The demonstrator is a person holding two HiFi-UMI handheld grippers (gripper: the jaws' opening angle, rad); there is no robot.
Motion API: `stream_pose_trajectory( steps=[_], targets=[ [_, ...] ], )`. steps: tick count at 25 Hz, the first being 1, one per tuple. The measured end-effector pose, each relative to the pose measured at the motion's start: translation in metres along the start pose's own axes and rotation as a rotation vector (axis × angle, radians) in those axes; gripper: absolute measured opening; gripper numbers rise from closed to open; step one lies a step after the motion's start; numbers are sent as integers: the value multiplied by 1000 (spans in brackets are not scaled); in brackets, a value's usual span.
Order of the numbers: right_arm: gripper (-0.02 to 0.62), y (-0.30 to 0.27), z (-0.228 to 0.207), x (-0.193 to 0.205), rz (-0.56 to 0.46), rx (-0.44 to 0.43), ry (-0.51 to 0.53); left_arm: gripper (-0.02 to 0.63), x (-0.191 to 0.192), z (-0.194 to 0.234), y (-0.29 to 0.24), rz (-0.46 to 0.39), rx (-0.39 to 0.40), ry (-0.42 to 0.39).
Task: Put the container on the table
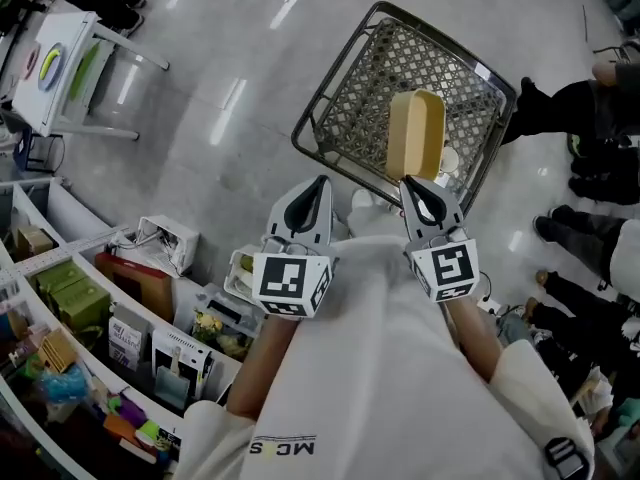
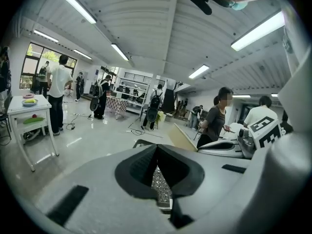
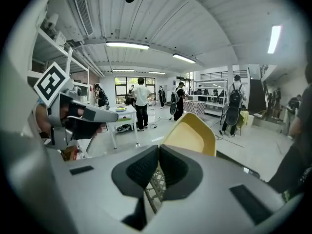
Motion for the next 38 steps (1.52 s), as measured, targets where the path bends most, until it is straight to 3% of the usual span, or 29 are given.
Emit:
stream_pose_trajectory(
  steps=[12,24,38],
  targets=[
    [26,-2,-23,16,-18,40,-53,24,-2,-27,-28,74,65,-40],
    [26,-33,-43,42,62,39,-60,25,5,-30,-46,114,44,-52],
    [26,-84,-64,66,131,15,-48,25,32,-26,-76,177,24,-11]
  ],
)
Point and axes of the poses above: the fingertips, and each gripper's own axes: y backward along the fingers, z to its left, x out of its underside, the point moved 10 cm from there along y, backward along the fingers, and after that the axes turned 13 degrees about z, right-handed, at the moved point
